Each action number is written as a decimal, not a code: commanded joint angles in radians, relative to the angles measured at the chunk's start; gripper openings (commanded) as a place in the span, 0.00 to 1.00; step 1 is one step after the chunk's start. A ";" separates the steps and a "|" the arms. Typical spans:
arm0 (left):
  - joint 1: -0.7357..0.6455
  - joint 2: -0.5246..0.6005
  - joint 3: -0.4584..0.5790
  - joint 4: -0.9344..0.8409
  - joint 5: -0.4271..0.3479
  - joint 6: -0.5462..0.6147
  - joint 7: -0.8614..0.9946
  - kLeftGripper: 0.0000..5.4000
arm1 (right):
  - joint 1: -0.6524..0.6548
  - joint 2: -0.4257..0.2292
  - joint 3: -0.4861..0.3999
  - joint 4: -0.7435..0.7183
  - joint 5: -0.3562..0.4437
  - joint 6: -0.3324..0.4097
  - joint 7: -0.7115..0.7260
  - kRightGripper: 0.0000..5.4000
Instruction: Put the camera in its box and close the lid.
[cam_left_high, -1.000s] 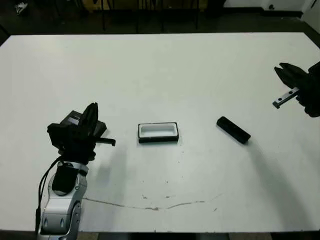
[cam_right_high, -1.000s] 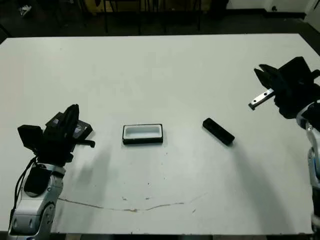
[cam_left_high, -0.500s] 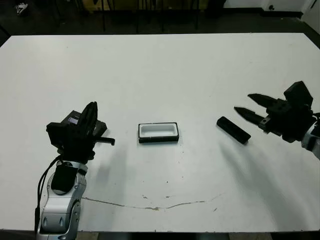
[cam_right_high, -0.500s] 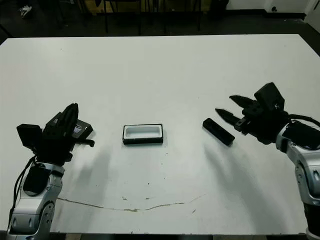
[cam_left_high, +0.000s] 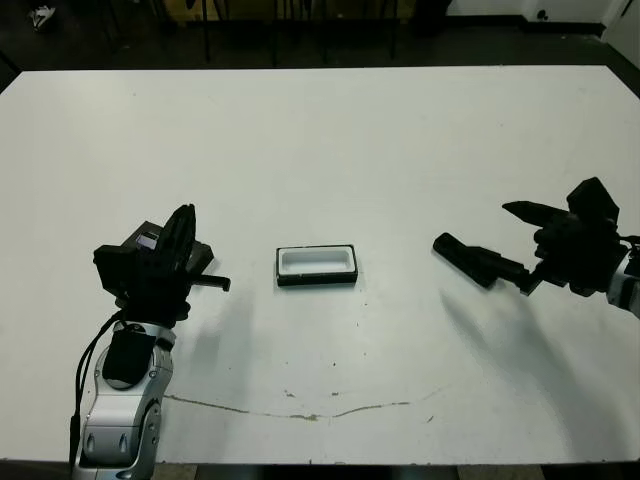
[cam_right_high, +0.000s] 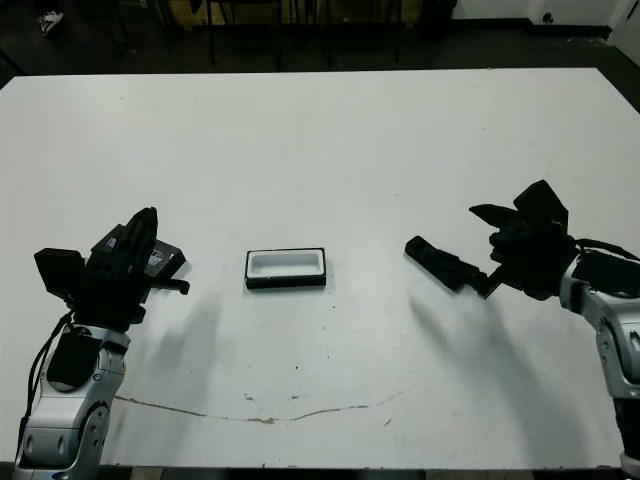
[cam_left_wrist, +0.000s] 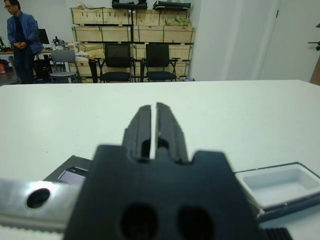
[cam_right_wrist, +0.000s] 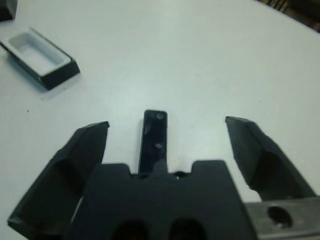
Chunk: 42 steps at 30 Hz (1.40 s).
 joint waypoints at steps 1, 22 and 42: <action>0.013 0.003 0.001 0.006 0.005 0.018 0.004 0.00 | -0.005 -0.018 0.025 0.030 -0.016 -0.009 0.020 1.00; 0.018 0.006 0.007 0.005 -0.013 0.019 -0.006 0.00 | 0.081 -0.012 0.120 0.077 -0.113 -0.011 -0.028 1.00; 0.019 0.006 0.001 0.001 0.008 0.024 0.003 0.00 | 0.121 0.115 0.131 0.029 -0.109 0.051 -0.225 0.77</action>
